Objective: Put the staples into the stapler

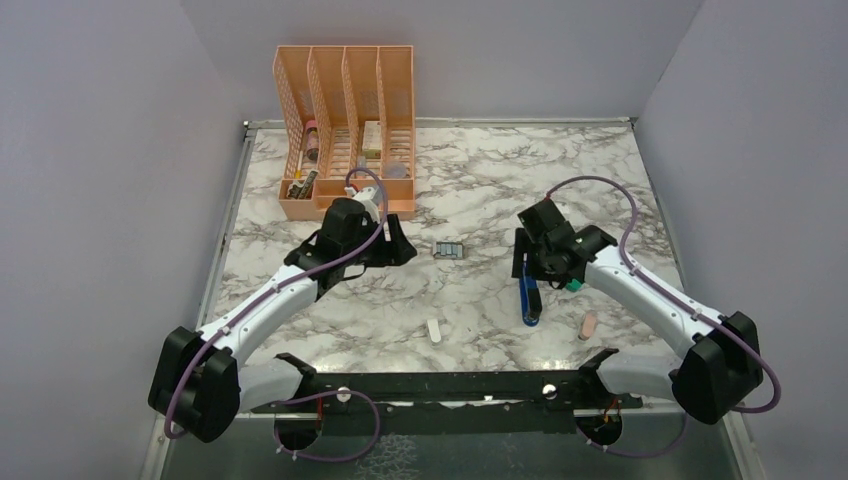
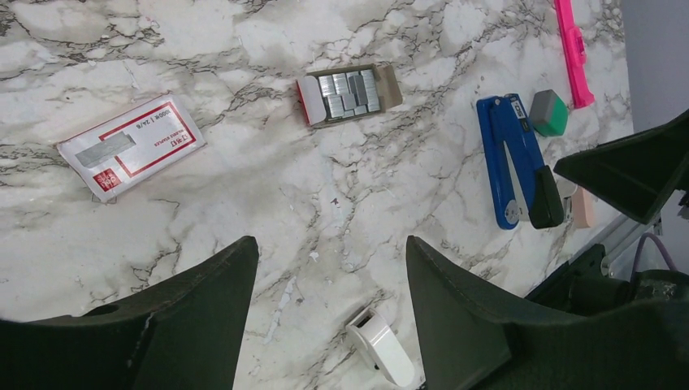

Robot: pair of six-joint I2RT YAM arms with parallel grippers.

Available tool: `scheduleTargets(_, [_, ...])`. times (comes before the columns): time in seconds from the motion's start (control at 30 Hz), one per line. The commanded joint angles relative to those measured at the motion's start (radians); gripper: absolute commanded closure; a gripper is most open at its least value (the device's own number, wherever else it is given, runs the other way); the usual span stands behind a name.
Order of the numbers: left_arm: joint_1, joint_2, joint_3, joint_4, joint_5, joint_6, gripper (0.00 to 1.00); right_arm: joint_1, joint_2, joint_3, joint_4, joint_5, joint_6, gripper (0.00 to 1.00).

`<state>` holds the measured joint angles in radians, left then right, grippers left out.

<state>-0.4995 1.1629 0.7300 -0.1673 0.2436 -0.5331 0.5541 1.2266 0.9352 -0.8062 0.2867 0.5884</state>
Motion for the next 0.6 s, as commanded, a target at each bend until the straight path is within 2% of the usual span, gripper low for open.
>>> scheduleTargets(0.0, [-0.001,-0.008,-0.013,0.006,0.034,0.008,0.31,-0.005,-0.022,-0.035,-0.075,-0.007,0.056,0.27])
scheduleTargets(0.2, [-0.001,-0.002,-0.028,0.041,0.051,-0.005,0.31,-0.003,-0.05,-0.073,-0.127,-0.058,0.079,0.39])
scheduleTargets(0.43, [-0.001,0.047,-0.008,0.062,0.145,-0.014,0.3,-0.003,-0.134,-0.149,-0.079,-0.119,0.148,0.39])
scheduleTargets(0.57, [-0.003,0.064,0.01,0.073,0.154,-0.03,0.21,-0.003,-0.135,-0.225,-0.017,-0.156,0.204,0.39])
